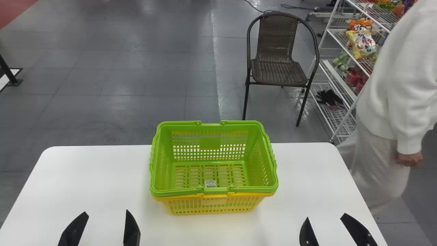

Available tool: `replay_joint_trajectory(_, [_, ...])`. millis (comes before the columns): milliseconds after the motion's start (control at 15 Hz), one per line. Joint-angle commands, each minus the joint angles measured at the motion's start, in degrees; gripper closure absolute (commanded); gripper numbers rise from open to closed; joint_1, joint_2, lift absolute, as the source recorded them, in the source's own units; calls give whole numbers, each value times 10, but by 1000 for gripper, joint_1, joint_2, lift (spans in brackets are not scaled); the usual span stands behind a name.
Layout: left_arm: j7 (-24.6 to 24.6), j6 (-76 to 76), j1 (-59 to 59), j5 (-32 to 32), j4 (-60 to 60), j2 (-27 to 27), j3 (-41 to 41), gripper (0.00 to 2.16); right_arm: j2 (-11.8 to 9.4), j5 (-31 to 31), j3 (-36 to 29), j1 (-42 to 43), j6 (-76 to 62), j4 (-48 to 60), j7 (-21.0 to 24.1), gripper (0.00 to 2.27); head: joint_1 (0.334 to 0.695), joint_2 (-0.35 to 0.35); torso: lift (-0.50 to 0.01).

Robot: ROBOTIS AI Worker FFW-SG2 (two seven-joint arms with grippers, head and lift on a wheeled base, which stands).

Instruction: Grasp handle with right gripper to insert into left gripper then lift and swing left to center

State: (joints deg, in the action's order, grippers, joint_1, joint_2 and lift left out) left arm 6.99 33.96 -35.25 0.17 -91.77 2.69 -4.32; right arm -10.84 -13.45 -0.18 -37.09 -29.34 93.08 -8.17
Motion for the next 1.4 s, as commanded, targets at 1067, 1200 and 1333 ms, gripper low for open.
replay_joint_trajectory(1067, [-10,-7,4,-8,0,5,0,137,2,0,-1,-2,-2,0,-1,66,695,-76,0])
replay_joint_trajectory(1200, [-3,4,5,-8,4,4,0,140,2,0,0,-2,-2,0,-1,66,695,-81,0])
replay_joint_trajectory(1333, [15,12,7,-6,4,3,-1,140,2,0,0,-2,-2,0,-1,66,695,-76,0])
